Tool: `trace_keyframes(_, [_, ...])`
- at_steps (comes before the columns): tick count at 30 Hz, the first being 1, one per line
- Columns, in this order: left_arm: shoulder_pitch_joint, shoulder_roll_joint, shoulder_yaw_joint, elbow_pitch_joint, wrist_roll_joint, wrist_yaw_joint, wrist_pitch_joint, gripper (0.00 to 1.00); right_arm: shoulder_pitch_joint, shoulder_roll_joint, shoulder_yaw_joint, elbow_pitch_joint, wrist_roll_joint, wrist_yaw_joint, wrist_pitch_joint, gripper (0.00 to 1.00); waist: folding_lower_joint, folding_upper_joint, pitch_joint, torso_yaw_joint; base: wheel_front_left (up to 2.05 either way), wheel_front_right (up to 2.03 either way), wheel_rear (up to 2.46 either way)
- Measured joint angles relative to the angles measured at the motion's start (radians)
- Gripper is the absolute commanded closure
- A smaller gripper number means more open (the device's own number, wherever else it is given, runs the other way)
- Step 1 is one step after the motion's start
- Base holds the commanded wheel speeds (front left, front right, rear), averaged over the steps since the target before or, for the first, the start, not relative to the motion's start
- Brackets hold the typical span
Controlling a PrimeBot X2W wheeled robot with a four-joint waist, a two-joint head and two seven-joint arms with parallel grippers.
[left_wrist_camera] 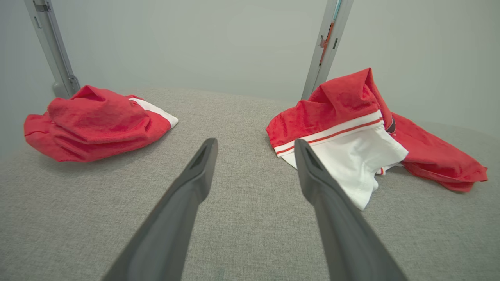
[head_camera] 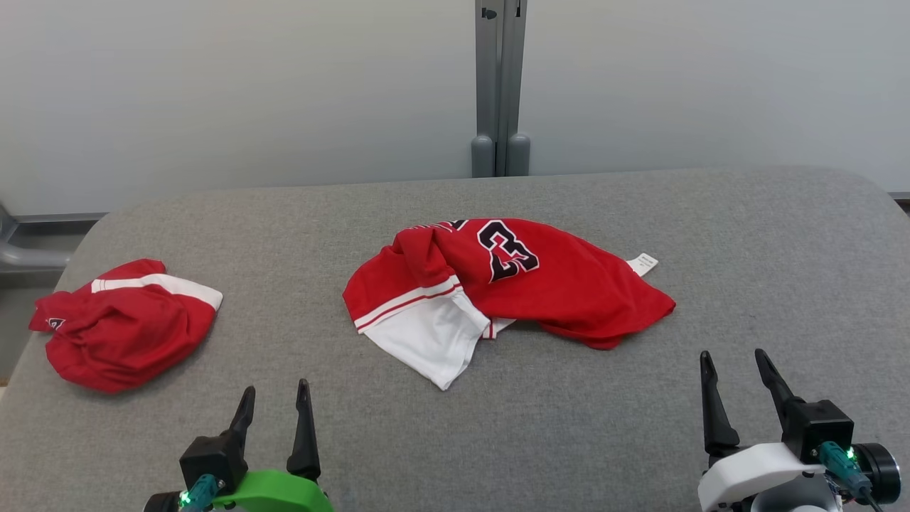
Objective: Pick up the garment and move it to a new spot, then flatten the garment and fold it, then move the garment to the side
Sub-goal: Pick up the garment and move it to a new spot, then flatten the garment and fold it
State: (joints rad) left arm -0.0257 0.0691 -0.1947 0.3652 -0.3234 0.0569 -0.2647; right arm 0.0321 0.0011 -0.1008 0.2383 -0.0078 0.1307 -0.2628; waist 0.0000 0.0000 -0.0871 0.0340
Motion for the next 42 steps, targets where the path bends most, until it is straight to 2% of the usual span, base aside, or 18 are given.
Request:
trace_keyframes(18, [-0.001,-0.013,0.023,0.013,0.019,-0.013,0.000,0.00,-0.005,0.000,-0.004,0.023,-0.010,0.000,0.000,0.00,0.0000,0.0000,0.012,0.008,0.00,0.00,0.00])
trace_keyframes(28, [-0.015,-0.016,0.003,-0.037,0.037,-0.021,0.000,0.00,-0.160,0.000,-0.073,0.110,-0.140,0.000,0.022,0.00,0.0000,0.0000,0.055,0.031,0.00,0.00,0.00])
trace_keyframes(31, [-0.026,-0.017,-0.010,-0.053,0.042,-0.027,0.000,0.00,-0.232,-0.022,-0.088,0.148,-0.174,0.000,0.057,0.00,0.0000,0.0000,0.075,0.044,0.00,0.00,0.00])
trace_keyframes(36, [-0.058,-0.018,-0.033,-0.089,0.055,-0.032,0.000,0.00,-0.364,-0.100,-0.112,0.233,-0.180,0.000,0.117,0.00,0.0000,0.0000,0.125,0.069,0.00,0.00,0.00])
trace_keyframes(42, [-0.091,-0.018,-0.055,-0.108,0.060,-0.038,0.000,0.00,-0.462,-0.193,-0.086,0.370,-0.165,0.000,0.190,0.00,0.0000,0.0000,0.193,0.106,0.00,0.00,0.00])
